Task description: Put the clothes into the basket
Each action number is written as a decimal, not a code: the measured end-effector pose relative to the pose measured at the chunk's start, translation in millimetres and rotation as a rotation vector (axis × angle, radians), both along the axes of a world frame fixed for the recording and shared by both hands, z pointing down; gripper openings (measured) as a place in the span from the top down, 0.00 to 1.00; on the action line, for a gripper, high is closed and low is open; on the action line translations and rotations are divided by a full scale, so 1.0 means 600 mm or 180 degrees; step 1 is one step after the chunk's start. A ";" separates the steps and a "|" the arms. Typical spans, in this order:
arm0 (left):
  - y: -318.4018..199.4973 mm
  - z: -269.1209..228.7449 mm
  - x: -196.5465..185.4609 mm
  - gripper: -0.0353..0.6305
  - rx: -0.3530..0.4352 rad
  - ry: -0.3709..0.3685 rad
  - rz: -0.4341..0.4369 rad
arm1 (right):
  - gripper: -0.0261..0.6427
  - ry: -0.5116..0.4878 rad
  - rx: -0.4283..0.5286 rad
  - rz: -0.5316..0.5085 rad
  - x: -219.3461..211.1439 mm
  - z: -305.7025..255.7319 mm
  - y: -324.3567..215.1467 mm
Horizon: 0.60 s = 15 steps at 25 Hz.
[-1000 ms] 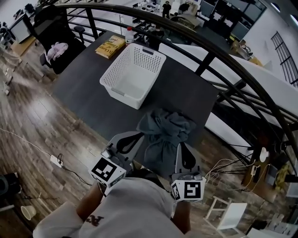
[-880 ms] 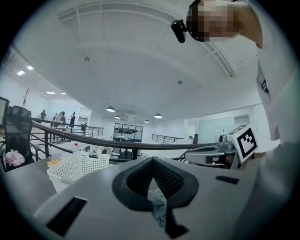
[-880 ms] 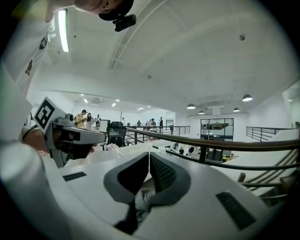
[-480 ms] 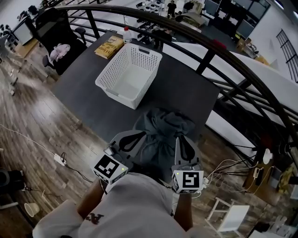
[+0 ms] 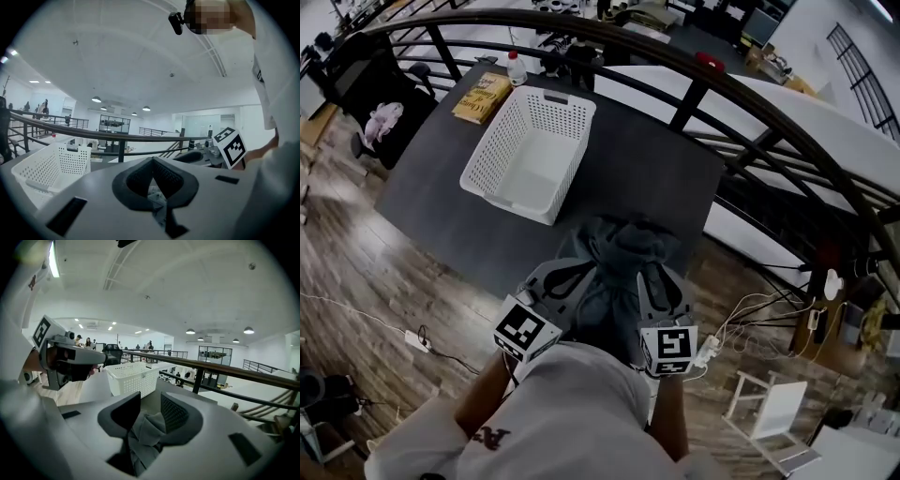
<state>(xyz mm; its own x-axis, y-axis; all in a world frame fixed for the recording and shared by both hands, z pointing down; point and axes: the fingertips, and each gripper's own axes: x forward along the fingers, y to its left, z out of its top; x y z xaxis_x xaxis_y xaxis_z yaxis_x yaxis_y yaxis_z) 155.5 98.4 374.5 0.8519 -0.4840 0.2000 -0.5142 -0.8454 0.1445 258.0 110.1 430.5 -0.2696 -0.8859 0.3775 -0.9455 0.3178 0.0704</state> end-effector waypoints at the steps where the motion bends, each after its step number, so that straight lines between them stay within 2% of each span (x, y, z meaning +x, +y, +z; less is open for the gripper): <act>1: -0.004 0.010 0.001 0.96 -0.0046 -0.0031 0.0044 | 0.76 0.0038 -0.0080 -0.0012 -0.003 0.015 -0.002; 8: -0.026 0.069 0.007 0.96 -0.0249 -0.0149 0.0224 | 0.64 0.0243 -0.0548 -0.0184 -0.032 0.111 -0.015; 15: -0.038 0.111 0.008 0.96 -0.0405 -0.0218 0.0260 | 0.50 0.0499 -0.0990 -0.0341 -0.053 0.201 -0.040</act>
<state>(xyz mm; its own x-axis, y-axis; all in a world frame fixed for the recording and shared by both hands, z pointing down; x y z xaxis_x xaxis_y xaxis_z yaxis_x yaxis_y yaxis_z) 160.1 75.7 441.0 0.8697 -0.3807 0.3143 -0.4568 -0.8620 0.2199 226.0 86.1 551.3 -0.2724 -0.6920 0.6685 -0.8911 0.4436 0.0961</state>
